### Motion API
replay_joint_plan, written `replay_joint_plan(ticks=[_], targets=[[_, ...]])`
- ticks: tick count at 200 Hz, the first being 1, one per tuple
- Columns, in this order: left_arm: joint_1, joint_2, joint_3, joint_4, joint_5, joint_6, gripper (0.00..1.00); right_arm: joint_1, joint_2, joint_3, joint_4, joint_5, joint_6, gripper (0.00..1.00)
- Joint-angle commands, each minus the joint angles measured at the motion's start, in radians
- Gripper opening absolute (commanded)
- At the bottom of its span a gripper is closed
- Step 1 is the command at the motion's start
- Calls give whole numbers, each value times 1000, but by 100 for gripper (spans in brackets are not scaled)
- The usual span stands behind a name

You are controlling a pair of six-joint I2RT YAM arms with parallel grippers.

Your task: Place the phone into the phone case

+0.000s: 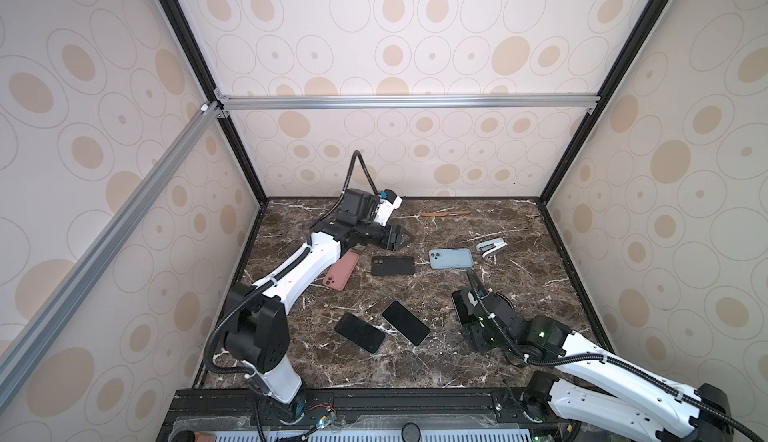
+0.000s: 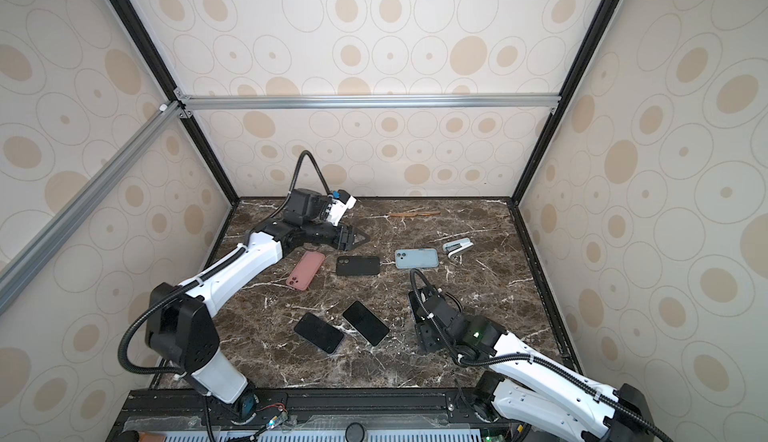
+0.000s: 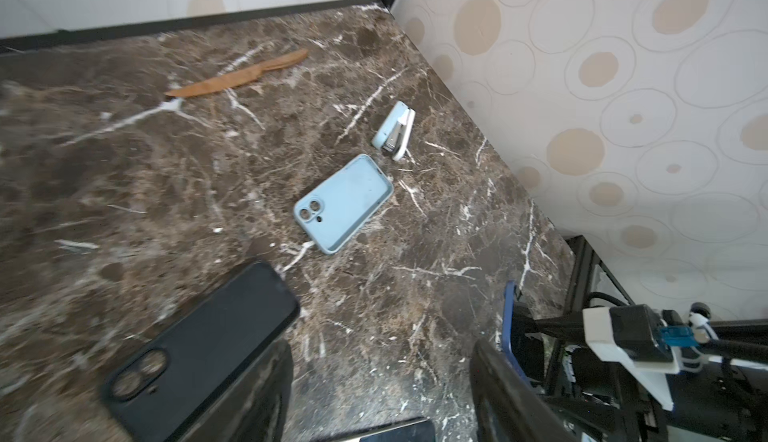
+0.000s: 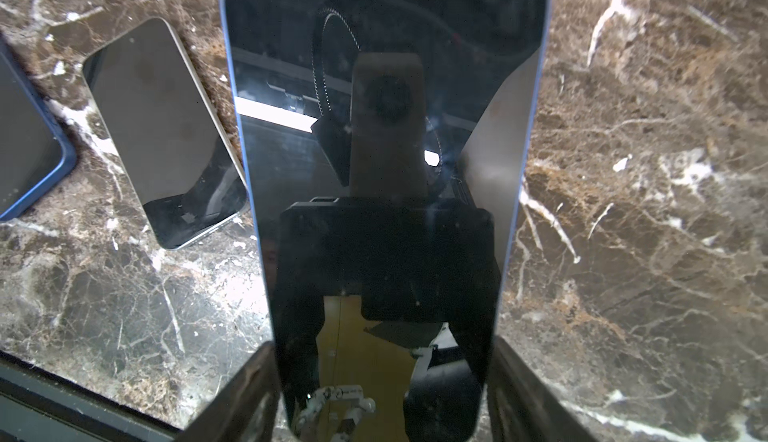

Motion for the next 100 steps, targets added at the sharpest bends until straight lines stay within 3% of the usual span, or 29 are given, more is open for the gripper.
replay_joint_plan(ticks=[1,45,100], targets=[[-56,40,101,-91,81,-39,67,6,-9,53,50,31,-88,61],[-129,96,128,-32,233,-114,66,5,28,112,128,1,-205,62],[-175,79,69,-68,221,-115,66,5,56,159,191,-44,-259,62]])
